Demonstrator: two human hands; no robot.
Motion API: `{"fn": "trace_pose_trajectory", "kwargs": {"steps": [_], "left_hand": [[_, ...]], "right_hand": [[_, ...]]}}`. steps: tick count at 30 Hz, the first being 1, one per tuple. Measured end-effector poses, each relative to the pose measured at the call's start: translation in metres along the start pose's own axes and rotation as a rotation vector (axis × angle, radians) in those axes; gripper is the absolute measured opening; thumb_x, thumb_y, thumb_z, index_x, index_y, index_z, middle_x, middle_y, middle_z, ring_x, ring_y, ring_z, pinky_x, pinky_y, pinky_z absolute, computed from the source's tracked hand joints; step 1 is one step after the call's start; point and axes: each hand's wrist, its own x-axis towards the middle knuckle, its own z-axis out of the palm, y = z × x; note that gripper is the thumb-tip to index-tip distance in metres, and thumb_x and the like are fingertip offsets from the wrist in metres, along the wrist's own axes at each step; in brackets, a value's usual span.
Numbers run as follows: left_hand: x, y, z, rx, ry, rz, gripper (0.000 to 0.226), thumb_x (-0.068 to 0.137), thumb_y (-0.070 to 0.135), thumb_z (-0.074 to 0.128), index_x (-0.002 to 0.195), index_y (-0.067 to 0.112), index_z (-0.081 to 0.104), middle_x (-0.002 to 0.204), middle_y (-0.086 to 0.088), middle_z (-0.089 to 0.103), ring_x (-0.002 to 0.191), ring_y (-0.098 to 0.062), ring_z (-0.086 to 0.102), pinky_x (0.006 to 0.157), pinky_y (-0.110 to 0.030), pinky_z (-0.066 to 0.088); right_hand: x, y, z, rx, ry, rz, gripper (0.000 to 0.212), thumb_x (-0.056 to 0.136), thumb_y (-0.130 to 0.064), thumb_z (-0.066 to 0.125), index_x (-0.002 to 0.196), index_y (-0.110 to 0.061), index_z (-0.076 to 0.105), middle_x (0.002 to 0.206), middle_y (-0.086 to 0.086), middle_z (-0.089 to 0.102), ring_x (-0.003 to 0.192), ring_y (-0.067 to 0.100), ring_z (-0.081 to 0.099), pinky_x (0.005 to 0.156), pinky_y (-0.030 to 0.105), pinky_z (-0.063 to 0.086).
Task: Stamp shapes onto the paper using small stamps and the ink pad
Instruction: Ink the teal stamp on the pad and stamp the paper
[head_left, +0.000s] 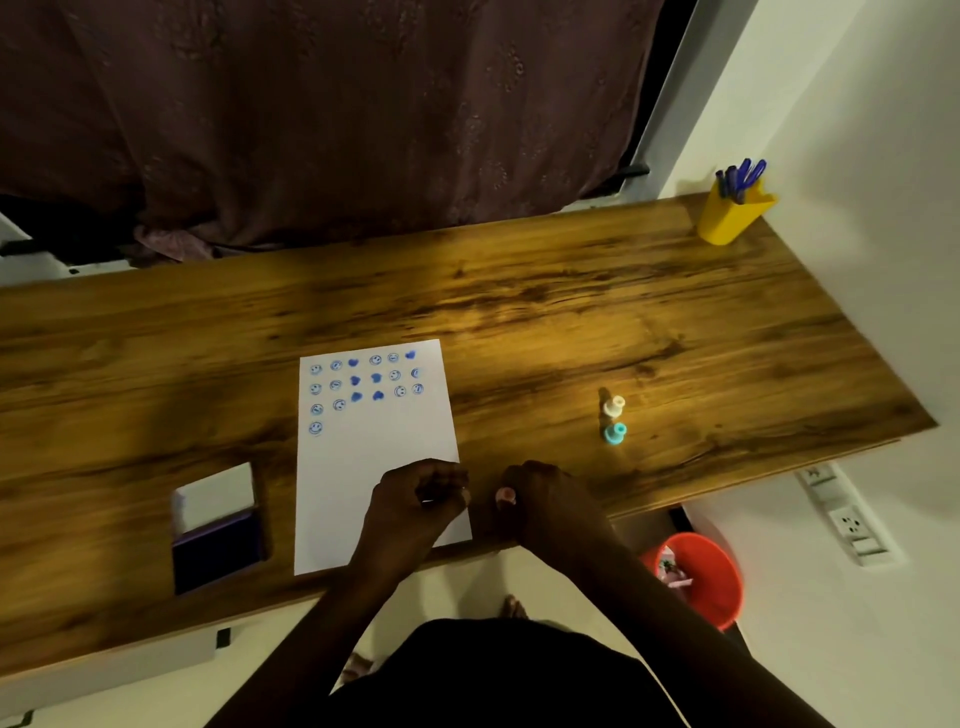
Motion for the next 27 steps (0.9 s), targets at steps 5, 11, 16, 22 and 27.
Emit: {"fn": "trace_pose_trajectory", "kwargs": {"steps": [5, 11, 16, 22, 27], "left_hand": [[0.004, -0.001, 0.002, 0.007, -0.007, -0.011, 0.021, 0.084, 0.018, 0.083, 0.101, 0.031, 0.08, 0.094, 0.023, 0.08, 0.094, 0.006, 0.073, 0.087, -0.015, 0.052], [0.008, -0.001, 0.004, 0.042, -0.002, 0.004, 0.019, 0.083, 0.019, 0.084, 0.097, 0.032, 0.08, 0.093, 0.019, 0.08, 0.092, 0.005, 0.073, 0.084, -0.014, 0.053], [0.008, 0.002, 0.007, 0.045, -0.013, 0.025, 0.023, 0.084, 0.017, 0.083, 0.096, 0.037, 0.077, 0.096, 0.017, 0.08, 0.094, 0.004, 0.073, 0.085, -0.014, 0.055], [0.006, 0.007, 0.002, 0.042, -0.006, 0.026, 0.021, 0.085, 0.017, 0.082, 0.099, 0.032, 0.079, 0.098, 0.016, 0.08, 0.094, -0.002, 0.075, 0.087, -0.017, 0.056], [0.003, 0.009, -0.006, 0.011, 0.029, 0.061, 0.024, 0.086, 0.021, 0.082, 0.094, 0.042, 0.076, 0.094, 0.028, 0.077, 0.095, 0.006, 0.072, 0.085, -0.013, 0.053]], "right_hand": [[0.0, 0.013, -0.013, 0.107, 0.032, 0.051, 0.037, 0.089, -0.049, 0.068, 0.115, -0.023, 0.067, 0.106, -0.005, 0.069, 0.091, 0.012, 0.069, 0.073, 0.023, 0.054], [0.004, 0.065, -0.051, -0.016, 0.322, 0.202, 0.033, 0.086, -0.033, 0.074, 0.112, -0.014, 0.071, 0.1, 0.009, 0.072, 0.087, 0.028, 0.071, 0.073, 0.034, 0.058], [0.007, 0.091, -0.062, -0.159, 0.329, 0.27, 0.043, 0.088, -0.03, 0.07, 0.128, -0.014, 0.064, 0.105, 0.013, 0.07, 0.097, 0.034, 0.069, 0.074, 0.04, 0.06], [0.011, 0.098, -0.055, -0.16, 0.276, 0.258, 0.041, 0.092, -0.026, 0.067, 0.131, -0.012, 0.062, 0.111, 0.017, 0.072, 0.098, 0.035, 0.07, 0.077, 0.04, 0.057], [0.015, 0.073, -0.058, 0.029, 0.32, 0.278, 0.022, 0.089, -0.035, 0.075, 0.092, -0.013, 0.075, 0.083, 0.005, 0.077, 0.075, 0.024, 0.073, 0.061, 0.027, 0.051]]}}
